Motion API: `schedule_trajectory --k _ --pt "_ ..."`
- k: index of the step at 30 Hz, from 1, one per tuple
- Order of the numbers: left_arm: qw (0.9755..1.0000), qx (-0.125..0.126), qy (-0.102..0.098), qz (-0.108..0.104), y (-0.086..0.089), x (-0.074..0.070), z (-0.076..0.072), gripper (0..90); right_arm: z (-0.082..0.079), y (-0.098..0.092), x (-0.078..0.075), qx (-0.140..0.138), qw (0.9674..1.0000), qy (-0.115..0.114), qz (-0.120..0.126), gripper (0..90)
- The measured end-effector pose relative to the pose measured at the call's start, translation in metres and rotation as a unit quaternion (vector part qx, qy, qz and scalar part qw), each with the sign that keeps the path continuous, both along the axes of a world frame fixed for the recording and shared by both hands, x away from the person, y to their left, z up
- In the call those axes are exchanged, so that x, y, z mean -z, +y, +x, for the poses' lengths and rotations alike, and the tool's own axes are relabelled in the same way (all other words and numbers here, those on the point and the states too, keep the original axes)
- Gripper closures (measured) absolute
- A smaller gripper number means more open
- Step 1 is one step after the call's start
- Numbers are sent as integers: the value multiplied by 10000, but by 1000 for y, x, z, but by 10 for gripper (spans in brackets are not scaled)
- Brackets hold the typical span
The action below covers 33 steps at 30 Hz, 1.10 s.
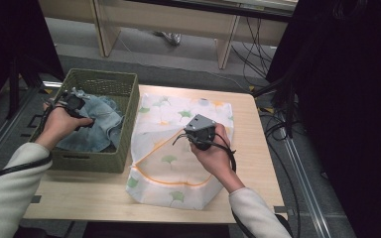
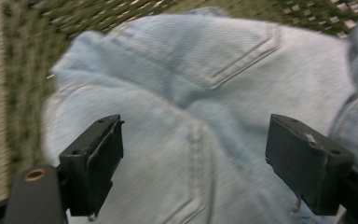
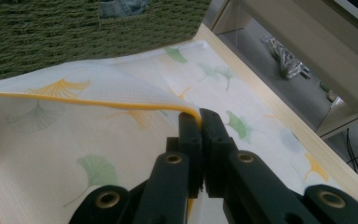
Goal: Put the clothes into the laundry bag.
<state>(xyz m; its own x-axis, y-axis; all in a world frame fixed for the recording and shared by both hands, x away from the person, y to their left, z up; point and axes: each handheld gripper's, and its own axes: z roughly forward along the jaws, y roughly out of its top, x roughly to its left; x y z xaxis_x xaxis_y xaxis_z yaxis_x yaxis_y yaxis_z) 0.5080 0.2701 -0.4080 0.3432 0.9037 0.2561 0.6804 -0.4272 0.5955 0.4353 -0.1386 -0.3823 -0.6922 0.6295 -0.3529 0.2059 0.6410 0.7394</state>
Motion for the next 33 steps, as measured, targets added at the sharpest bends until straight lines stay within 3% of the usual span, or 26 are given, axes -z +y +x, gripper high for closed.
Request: schedule_trajectory --k 4,13,17,25,33 --pt "9998 -192 80 -4 10 0 0 181 -1 0 -1 -15 10000 -23 -3 894" --pt "9987 -505 -57 -23 24 -3 -1 188 0 0 1 -34 10000 7 -36 894" --pt "9979 -643 -64 73 28 -3 -1 190 0 1 1 -26 10000 -6 -43 894" --pt "9964 -764 334 183 32 12 8 190 0 0 1 -46 10000 11 -43 894" --pt "9948 -827 584 58 33 25 19 218 1 -1 1 -43 10000 32 -50 892"
